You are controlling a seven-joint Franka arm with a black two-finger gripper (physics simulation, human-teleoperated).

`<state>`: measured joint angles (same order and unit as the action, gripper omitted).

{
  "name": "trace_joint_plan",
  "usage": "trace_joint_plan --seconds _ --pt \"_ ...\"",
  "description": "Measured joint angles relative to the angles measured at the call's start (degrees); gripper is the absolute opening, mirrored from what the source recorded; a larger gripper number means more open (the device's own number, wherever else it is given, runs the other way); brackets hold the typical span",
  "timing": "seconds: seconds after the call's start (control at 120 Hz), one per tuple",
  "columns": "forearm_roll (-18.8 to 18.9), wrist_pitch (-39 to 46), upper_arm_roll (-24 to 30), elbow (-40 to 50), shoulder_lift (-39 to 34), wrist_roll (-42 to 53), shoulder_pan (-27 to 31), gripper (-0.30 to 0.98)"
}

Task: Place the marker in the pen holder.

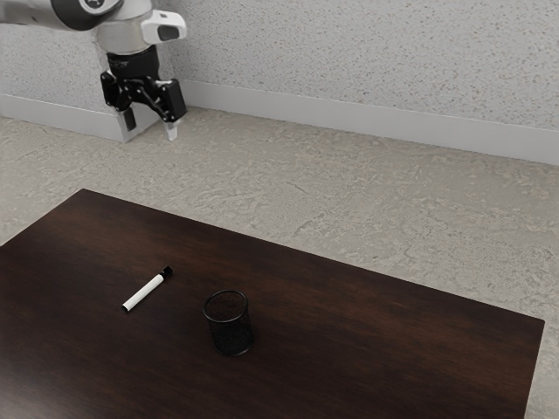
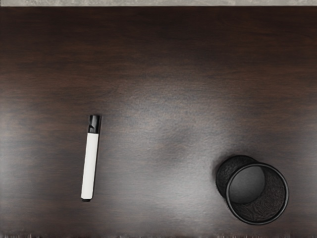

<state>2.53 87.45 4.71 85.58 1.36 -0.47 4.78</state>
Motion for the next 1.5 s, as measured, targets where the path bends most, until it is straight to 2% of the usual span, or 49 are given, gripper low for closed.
trace_joint_plan --seconds 0.158,0.208,0.242,0.292,0.333,0.383,0.483,0.625,0.692,0.808,0.925,1.008,1.192,1.425,1.5 --pt "0.2 -0.8 -1.4 -0.5 0.2 0.0 -0.1 0.69" --pt "-0.9 -1.0 -1.6 -0.8 0.8 0.1 0.5 0.69" --pt "-1.5 -1.1 -1.1 -3.5 1.5 0.1 1.5 0.68" --pt "0.3 -1.4 0.7 -8.4 2.2 0.1 3.3 0.69" --pt "1.7 -1.1 1.1 -10.4 5.7 0.0 2.5 0.69" --pt "3.0 -0.3 1.1 -12.9 13.4 -0.2 1.5 0.68" --pt "4.6 2.6 1.2 -15.1 26.0 -0.8 4.7 0.68" --pt "5.3 6.1 1.3 -15.0 33.5 -1.2 9.4 0.69" --pt "4.4 7.9 1.4 -14.1 35.2 -0.7 10.7 0.69" --pt "3.1 12.6 2.0 -7.8 35.6 1.1 11.2 0.69" --pt "3.8 18.8 3.6 4.2 31.3 3.0 11.5 0.69" --pt "4.8 22.1 3.4 9.3 29.0 4.5 11.6 0.69" --pt "7.6 26.1 2.6 12.7 28.6 7.1 11.6 0.69" --pt "8.4 28.3 2.2 12.9 30.2 9.5 11.9 0.68" --pt "8.4 28.5 2.2 12.9 30.3 10.1 12.1 0.64"
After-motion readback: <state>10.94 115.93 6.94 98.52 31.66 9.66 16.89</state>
